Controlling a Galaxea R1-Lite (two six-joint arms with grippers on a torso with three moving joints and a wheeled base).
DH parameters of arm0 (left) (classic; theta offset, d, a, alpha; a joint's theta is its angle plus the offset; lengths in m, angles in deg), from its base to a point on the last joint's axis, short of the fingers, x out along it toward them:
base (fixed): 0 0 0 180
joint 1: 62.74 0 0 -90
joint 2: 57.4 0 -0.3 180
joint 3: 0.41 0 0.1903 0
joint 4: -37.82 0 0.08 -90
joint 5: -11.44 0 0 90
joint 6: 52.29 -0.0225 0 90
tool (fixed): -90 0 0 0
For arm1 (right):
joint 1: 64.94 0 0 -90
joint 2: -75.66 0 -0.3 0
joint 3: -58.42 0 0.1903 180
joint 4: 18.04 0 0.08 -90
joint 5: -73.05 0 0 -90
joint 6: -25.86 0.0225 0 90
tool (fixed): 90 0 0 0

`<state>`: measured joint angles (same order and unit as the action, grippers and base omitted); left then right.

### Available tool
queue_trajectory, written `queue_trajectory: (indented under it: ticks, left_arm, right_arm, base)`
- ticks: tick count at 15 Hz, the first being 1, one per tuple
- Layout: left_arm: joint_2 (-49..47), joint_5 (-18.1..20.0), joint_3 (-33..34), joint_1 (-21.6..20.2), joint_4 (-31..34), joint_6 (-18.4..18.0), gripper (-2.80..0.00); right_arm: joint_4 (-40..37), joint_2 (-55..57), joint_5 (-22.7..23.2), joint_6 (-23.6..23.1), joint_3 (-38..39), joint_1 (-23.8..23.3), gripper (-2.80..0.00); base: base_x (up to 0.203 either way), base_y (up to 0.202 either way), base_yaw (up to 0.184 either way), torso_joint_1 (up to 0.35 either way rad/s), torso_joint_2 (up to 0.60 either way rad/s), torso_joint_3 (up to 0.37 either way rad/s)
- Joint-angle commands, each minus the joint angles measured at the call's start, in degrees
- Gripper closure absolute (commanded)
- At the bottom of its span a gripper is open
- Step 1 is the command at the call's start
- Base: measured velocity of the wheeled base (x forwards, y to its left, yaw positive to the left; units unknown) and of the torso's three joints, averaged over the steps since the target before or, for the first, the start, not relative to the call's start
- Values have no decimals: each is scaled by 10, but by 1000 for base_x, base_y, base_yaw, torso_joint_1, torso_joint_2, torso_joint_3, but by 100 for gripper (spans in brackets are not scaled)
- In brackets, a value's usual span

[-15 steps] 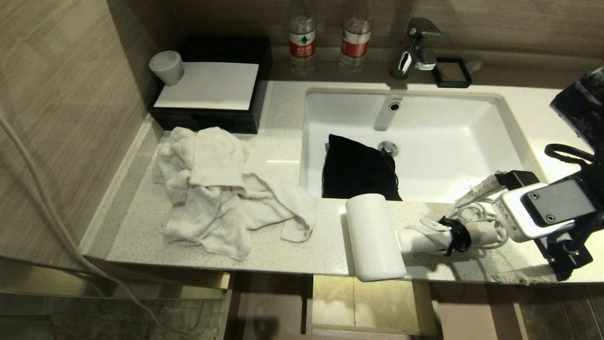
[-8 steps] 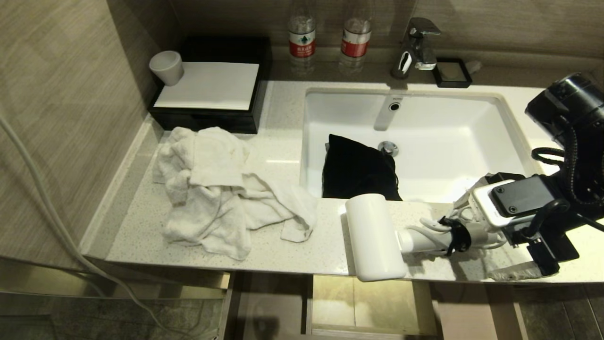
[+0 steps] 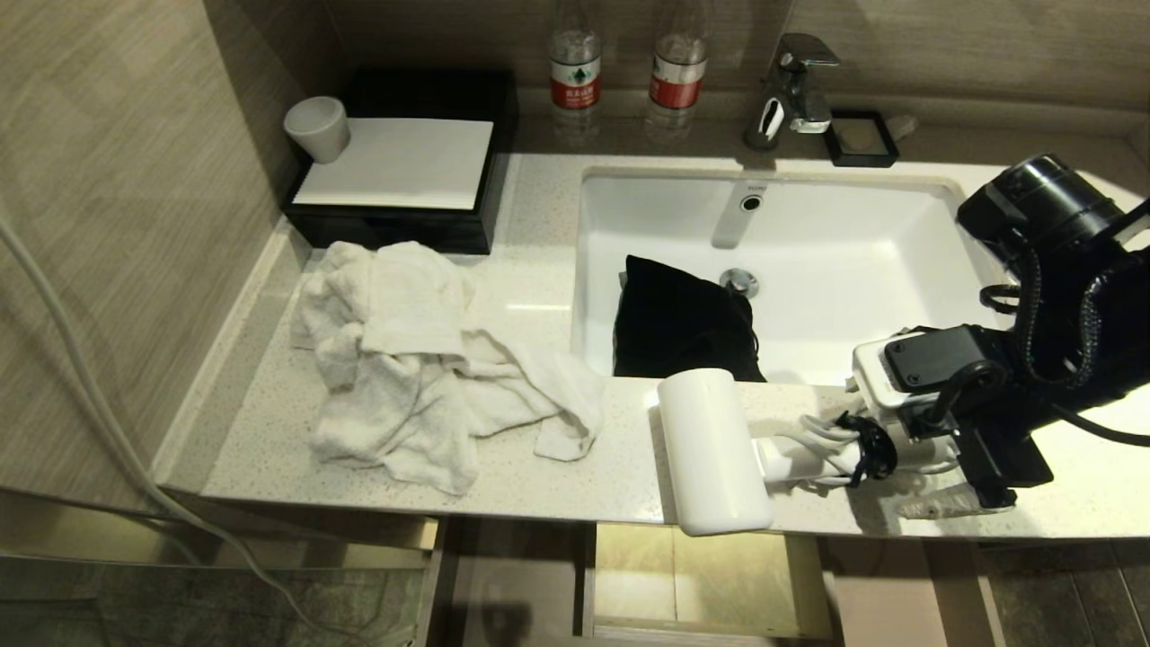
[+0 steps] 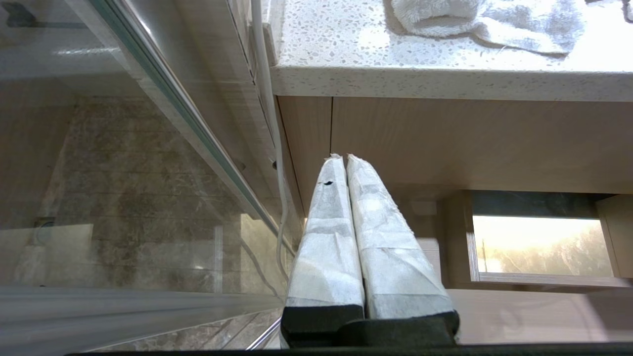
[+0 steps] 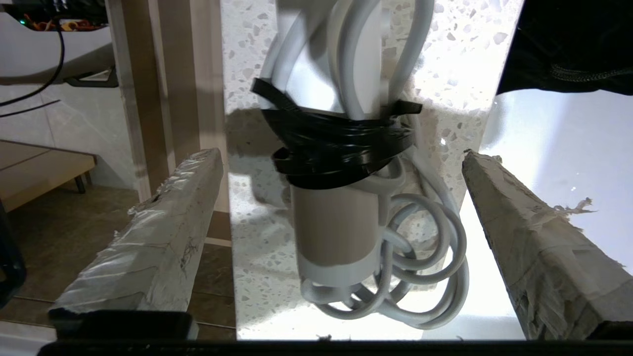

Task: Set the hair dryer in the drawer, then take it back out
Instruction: Pick up the hairdryer

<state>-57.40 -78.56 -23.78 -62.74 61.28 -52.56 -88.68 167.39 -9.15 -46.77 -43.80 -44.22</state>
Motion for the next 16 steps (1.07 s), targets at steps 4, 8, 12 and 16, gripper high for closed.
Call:
queue_trajectory:
  ticks: [4,8,12,16]
  left_arm:
    - [0,0,1,0,0,0,0]
    - [0,0,1,0,0,0,0]
    - [0,0,0,0,0,0,0]
    - [0,0,1,0,0,0,0]
  right_arm:
    - [53,31,1,31,5,6,-280]
    - [59,38,1,41,5,7,-280]
    - [75,44,2,44,4,10,-280]
    - [82,50,4,64,-2,10,-280]
  base:
    - [0,0,0,0,0,0]
    - [0,0,0,0,0,0]
    - [0,0,0,0,0,0]
    - [0,0,0,0,0,0]
